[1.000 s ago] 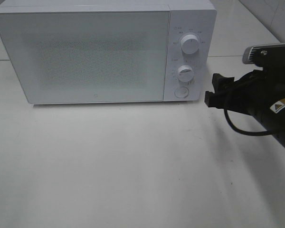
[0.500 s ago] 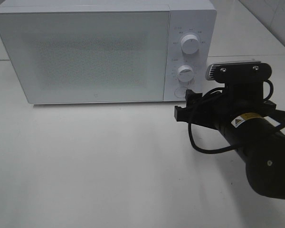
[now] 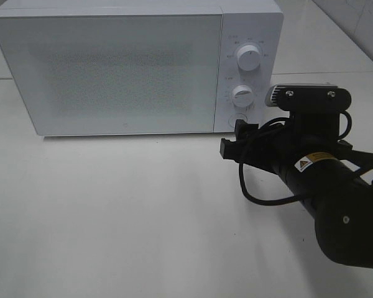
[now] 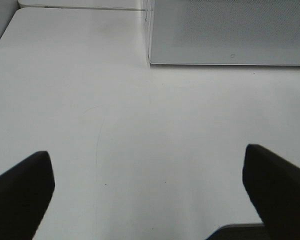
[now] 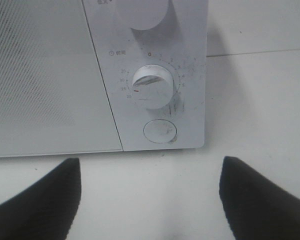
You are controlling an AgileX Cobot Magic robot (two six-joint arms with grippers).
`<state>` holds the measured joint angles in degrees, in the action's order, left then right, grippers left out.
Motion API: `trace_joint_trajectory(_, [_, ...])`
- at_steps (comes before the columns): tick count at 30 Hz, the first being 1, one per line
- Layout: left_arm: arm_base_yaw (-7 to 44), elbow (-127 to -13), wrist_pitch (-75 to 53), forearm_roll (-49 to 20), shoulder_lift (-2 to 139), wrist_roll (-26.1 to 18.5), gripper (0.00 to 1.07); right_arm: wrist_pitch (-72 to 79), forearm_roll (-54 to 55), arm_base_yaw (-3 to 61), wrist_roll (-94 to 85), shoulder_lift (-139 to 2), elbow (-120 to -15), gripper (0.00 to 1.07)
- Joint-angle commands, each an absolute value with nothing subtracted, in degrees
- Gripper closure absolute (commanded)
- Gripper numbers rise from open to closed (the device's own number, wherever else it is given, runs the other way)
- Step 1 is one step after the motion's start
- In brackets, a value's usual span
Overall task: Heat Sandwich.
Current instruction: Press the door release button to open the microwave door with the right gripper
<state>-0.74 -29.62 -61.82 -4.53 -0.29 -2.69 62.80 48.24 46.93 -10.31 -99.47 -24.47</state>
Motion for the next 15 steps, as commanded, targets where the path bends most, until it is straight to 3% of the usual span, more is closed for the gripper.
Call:
trace_joint_trajectory(1, [-0.9, -29.5, -61.3, -4.6, -0.6, -2.8, 0.10, 63.1, 48.1, 47.0, 2.5, -99.5, -24.9, 0.32])
trace_joint_trajectory(15, [-0.9, -29.5, -61.3, -4.6, -0.6, -2.8, 0.10, 63.1, 48.1, 47.0, 51.1, -99.5, -24.9, 0.35])
